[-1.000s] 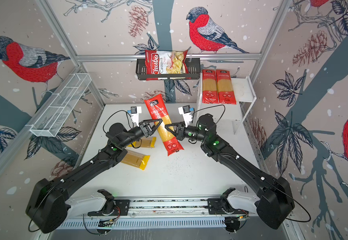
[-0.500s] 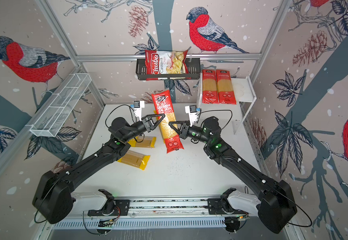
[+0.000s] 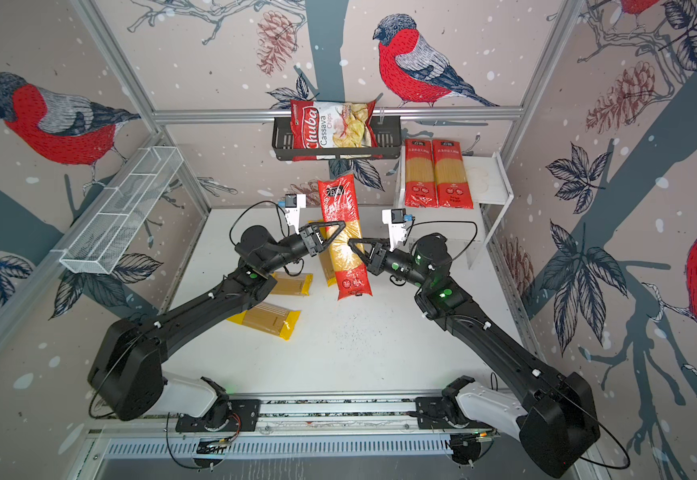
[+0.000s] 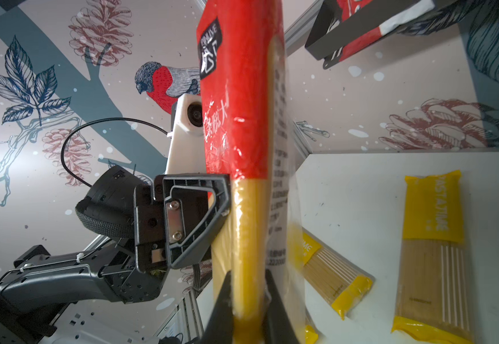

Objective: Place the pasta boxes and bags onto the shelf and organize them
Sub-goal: 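Lift the red bag upright with both grippers off the table, then carry the bag toward the shelf with the right gripper while the left gripper releases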

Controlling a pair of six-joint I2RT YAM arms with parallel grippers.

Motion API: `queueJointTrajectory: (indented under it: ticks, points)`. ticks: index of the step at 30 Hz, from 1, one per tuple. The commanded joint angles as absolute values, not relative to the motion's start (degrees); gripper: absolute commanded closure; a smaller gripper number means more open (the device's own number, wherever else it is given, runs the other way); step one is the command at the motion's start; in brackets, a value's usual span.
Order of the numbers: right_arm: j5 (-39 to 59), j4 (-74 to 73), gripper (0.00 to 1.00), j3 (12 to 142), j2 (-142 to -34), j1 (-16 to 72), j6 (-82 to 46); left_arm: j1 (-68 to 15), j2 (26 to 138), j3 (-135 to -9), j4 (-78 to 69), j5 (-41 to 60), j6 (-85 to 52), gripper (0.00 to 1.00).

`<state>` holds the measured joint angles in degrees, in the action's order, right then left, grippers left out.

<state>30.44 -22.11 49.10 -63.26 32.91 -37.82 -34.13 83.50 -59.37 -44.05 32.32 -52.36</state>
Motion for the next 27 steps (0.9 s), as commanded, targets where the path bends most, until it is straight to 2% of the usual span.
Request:
queueJointTrajectory:
  ticks: [1,5,12,17,27]
  points:
    - [34.8,-25.1,0.72,48.3,-62.4,32.7,-37.5,-34.6,85.5,-63.1,-49.7,32.5,-53.1,0.87]
    - [33.6,-25.3,0.49,46.1,-61.5,31.5,-37.4,-34.5,88.6,-68.7,-48.8,32.2,-52.9,0.90]
    - [30.0,-32.7,0.30,36.9,-58.0,29.2,-42.5,-34.1,92.3,-75.8,-47.1,29.3,-53.2,0.94]
    - [29.7,-39.1,0.26,31.6,-56.8,29.0,-47.5,-33.9,93.8,-77.5,-49.0,26.0,-54.8,0.95]
    - [24.7,-56.4,0.28,25.7,-57.9,32.7,-56.9,-36.4,94.7,-76.6,-57.2,18.5,-60.0,0.94]
